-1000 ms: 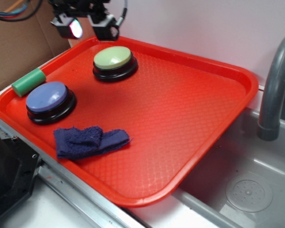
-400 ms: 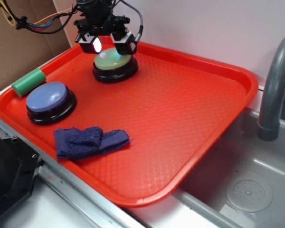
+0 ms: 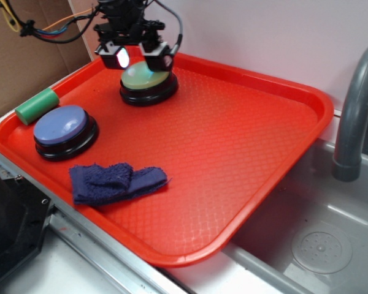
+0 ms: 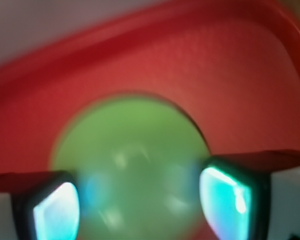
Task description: Push the green button.
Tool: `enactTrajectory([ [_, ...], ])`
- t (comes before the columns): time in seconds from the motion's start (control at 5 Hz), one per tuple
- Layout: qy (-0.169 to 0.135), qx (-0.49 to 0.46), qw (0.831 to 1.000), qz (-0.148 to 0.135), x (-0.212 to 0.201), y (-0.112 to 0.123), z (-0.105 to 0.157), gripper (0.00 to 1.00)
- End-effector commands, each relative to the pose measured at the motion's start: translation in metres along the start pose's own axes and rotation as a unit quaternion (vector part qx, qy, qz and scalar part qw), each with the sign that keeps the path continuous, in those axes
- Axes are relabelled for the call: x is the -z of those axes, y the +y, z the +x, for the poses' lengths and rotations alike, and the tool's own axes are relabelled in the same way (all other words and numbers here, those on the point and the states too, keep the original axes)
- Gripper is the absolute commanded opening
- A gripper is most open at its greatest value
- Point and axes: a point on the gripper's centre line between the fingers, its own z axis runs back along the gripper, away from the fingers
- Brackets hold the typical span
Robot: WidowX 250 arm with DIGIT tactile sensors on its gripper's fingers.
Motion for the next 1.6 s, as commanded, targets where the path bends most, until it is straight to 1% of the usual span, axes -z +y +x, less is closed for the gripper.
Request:
enactTrajectory([
  [0.0, -0.087, -0.015, 0.996, 0.01, -0.066, 0.013, -0.002, 1.0],
  [0.4, -0.095, 0.0, 0.995, 0.018, -0.093, 0.009, -0.013, 1.0],
  [0.6, -0.095, -0.003, 0.995, 0.022, -0.099, 0.007, -0.017, 1.0],
  [1.0, -0.094, 0.005, 0.995, 0.011, -0.112, 0.003, -0.023, 1.0],
  [1.4, -0.095, 0.009, 0.995, 0.018, -0.12, 0.001, -0.034, 1.0],
])
